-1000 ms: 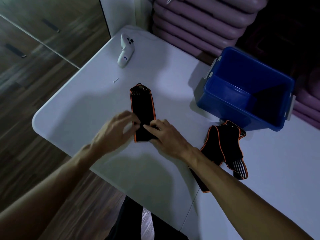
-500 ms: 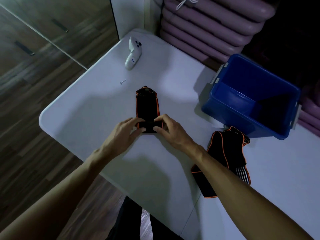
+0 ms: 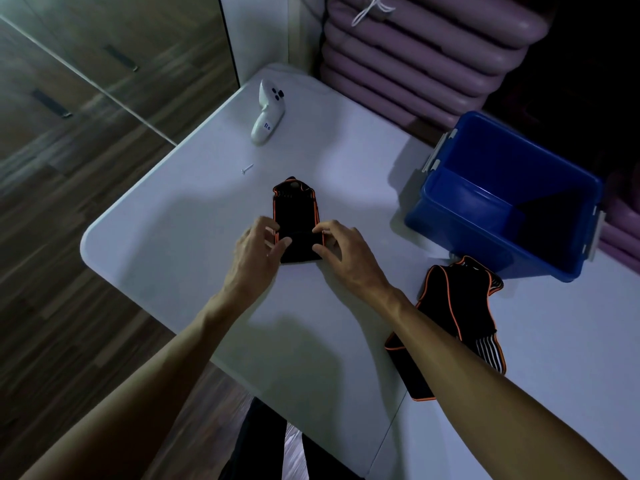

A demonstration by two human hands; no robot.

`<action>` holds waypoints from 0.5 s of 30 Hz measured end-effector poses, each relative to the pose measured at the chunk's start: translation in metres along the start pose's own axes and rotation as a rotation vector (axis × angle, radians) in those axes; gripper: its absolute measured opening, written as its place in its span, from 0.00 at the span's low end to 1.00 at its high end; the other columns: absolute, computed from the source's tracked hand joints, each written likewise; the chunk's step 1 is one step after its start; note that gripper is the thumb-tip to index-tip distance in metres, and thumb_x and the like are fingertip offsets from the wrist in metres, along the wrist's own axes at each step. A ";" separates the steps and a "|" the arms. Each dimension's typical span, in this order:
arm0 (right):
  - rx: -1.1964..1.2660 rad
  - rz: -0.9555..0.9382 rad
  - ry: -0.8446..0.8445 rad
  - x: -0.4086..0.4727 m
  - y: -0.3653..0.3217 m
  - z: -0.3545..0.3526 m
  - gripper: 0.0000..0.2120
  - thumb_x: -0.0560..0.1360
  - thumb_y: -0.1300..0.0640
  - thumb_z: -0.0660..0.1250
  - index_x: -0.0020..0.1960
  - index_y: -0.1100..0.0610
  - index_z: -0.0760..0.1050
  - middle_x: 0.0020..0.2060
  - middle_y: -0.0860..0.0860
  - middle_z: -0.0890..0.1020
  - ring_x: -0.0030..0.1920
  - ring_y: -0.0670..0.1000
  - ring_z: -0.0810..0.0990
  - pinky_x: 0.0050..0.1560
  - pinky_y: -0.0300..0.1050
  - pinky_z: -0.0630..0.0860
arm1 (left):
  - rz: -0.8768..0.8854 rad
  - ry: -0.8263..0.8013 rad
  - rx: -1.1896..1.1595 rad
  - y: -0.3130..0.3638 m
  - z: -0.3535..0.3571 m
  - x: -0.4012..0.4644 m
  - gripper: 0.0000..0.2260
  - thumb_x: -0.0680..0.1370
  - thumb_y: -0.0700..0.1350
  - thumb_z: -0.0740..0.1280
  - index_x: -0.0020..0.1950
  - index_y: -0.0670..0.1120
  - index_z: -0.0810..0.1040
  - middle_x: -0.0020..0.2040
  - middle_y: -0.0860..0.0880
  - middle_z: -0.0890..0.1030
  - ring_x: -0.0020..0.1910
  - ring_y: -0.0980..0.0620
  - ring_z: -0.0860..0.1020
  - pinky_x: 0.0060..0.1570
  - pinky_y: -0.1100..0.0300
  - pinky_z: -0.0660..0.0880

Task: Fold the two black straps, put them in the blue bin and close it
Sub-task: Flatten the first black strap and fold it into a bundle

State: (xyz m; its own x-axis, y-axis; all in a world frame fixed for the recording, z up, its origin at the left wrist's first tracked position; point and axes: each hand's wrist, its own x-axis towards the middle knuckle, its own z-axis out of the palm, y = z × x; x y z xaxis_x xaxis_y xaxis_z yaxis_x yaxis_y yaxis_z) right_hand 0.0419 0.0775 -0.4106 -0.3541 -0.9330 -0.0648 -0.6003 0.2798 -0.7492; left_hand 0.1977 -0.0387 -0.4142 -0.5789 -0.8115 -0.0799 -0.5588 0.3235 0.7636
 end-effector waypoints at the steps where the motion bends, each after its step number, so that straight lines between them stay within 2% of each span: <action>1: 0.013 0.010 0.017 0.002 -0.002 0.000 0.10 0.79 0.51 0.65 0.60 0.52 0.72 0.50 0.44 0.77 0.51 0.49 0.73 0.50 0.40 0.69 | 0.017 0.037 -0.025 0.003 0.001 -0.001 0.08 0.77 0.45 0.67 0.53 0.45 0.73 0.45 0.46 0.78 0.40 0.49 0.77 0.41 0.56 0.73; 4: 0.091 0.035 0.079 0.008 -0.008 0.000 0.08 0.78 0.54 0.67 0.56 0.55 0.76 0.42 0.41 0.77 0.42 0.42 0.74 0.45 0.30 0.68 | 0.116 0.131 0.010 0.003 0.006 -0.003 0.03 0.77 0.45 0.67 0.49 0.46 0.75 0.47 0.48 0.75 0.42 0.51 0.75 0.43 0.57 0.74; 6: 0.102 0.056 0.101 0.011 -0.008 0.000 0.08 0.78 0.54 0.68 0.55 0.56 0.78 0.41 0.46 0.80 0.40 0.43 0.76 0.44 0.31 0.71 | 0.186 0.130 0.044 -0.001 0.005 -0.002 0.06 0.78 0.46 0.66 0.51 0.45 0.78 0.49 0.47 0.76 0.44 0.48 0.76 0.43 0.53 0.75; 9: 0.012 0.033 0.089 0.012 -0.003 0.001 0.12 0.77 0.52 0.69 0.57 0.57 0.79 0.48 0.51 0.82 0.46 0.48 0.75 0.51 0.45 0.75 | 0.346 0.029 0.148 -0.018 -0.003 -0.007 0.15 0.78 0.51 0.67 0.60 0.43 0.77 0.57 0.45 0.78 0.53 0.46 0.77 0.51 0.52 0.76; 11: -0.099 0.025 0.010 0.009 0.000 -0.001 0.21 0.74 0.46 0.71 0.63 0.56 0.77 0.56 0.52 0.78 0.54 0.50 0.72 0.54 0.45 0.73 | 0.425 -0.055 0.238 -0.026 -0.008 -0.011 0.23 0.75 0.52 0.70 0.66 0.43 0.74 0.62 0.45 0.76 0.60 0.45 0.75 0.57 0.53 0.74; 13: -0.174 -0.006 -0.037 0.007 0.001 -0.004 0.27 0.72 0.46 0.74 0.66 0.55 0.74 0.61 0.52 0.74 0.60 0.53 0.70 0.57 0.45 0.73 | 0.417 -0.078 0.247 -0.027 -0.010 -0.010 0.23 0.75 0.51 0.69 0.66 0.42 0.72 0.62 0.44 0.76 0.59 0.45 0.76 0.57 0.54 0.74; 15: -0.223 -0.041 -0.041 0.010 0.001 -0.007 0.26 0.73 0.49 0.73 0.67 0.57 0.74 0.60 0.53 0.73 0.60 0.55 0.70 0.56 0.48 0.75 | 0.380 -0.088 0.221 -0.024 -0.011 -0.003 0.21 0.76 0.52 0.67 0.66 0.43 0.73 0.59 0.45 0.77 0.56 0.45 0.76 0.54 0.57 0.73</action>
State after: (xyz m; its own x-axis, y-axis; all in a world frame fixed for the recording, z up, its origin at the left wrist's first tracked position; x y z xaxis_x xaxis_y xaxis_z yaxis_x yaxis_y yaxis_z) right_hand 0.0328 0.0700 -0.4072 -0.3000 -0.9516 -0.0674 -0.7586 0.2808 -0.5880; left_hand 0.2200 -0.0493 -0.4251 -0.8106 -0.5735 0.1188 -0.4043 0.6946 0.5950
